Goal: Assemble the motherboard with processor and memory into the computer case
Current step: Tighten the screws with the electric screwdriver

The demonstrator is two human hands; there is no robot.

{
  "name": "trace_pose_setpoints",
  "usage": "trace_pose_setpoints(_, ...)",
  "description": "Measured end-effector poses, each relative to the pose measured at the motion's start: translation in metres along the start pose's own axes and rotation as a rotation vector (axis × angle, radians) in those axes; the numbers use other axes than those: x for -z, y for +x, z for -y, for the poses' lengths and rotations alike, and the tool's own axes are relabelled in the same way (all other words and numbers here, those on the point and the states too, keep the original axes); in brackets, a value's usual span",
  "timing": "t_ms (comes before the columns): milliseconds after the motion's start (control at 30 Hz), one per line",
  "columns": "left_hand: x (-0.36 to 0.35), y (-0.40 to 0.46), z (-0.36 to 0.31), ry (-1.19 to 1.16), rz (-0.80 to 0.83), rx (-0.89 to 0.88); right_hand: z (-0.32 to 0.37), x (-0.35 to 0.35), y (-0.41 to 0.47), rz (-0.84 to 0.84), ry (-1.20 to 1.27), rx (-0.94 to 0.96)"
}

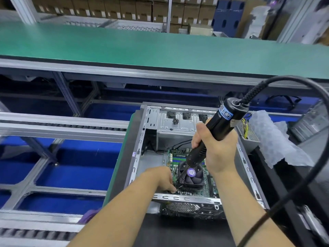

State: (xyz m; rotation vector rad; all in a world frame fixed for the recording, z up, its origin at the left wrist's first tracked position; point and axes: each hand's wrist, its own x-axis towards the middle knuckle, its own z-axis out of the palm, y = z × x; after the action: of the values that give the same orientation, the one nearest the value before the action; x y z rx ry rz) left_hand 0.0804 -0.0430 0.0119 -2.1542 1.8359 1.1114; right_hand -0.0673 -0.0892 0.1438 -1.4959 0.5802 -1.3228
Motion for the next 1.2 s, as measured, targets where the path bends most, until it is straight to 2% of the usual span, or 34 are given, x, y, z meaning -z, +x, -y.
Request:
trace_pose_setpoints(367, 0.0, -0.001, 0.001, 0.025, 0.003, 0.016, 0.004, -0.005, -0.001, -0.01, 0.01, 0.009)
trace_pose_setpoints(667, 0.002, -0.004, -0.001, 0.018, 0.013, 0.022, 0.001, -0.006, 0.001, 0.062, -0.049, 0.043)
trace_pose_setpoints(867, 0.004, -0.006, -0.002, 0.031, 0.02, 0.016, 0.004, -0.005, 0.003, 0.039, 0.008, 0.046)
trace_pose_setpoints(1200, 0.006, -0.008, -0.004, 0.057, 0.023, 0.004, 0.005, -0.008, 0.003, 0.095, -0.017, 0.012)
